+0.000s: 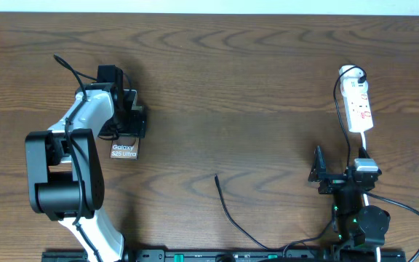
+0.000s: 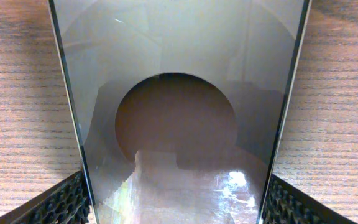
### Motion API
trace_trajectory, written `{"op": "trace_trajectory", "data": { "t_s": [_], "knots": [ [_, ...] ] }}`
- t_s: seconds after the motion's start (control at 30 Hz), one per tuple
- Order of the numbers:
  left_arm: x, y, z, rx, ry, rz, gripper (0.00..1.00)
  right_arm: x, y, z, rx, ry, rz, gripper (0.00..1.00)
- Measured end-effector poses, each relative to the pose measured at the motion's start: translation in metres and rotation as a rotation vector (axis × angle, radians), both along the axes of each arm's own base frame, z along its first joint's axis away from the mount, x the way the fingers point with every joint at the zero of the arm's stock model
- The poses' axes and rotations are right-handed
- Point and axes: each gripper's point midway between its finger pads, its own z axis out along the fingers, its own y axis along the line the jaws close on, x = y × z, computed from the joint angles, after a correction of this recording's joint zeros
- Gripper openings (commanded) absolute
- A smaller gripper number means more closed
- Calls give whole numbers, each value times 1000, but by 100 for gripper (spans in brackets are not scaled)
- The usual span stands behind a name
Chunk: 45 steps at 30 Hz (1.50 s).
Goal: Plug charger to phone and switch on socket
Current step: 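Lower the left gripper and close it on the phone's sides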
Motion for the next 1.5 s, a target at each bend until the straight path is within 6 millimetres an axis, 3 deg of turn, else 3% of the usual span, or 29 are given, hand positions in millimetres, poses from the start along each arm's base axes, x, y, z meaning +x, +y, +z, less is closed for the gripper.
{"op": "trace_trajectory", "data": {
  "t_s": [1.27,1.5],
  "knots": [
    [0,0,0,0,0,0,68,0,0,0,0,0,0,99],
    [0,0,0,0,0,0,58,0,0,0,0,0,0,99]
  ]
}}
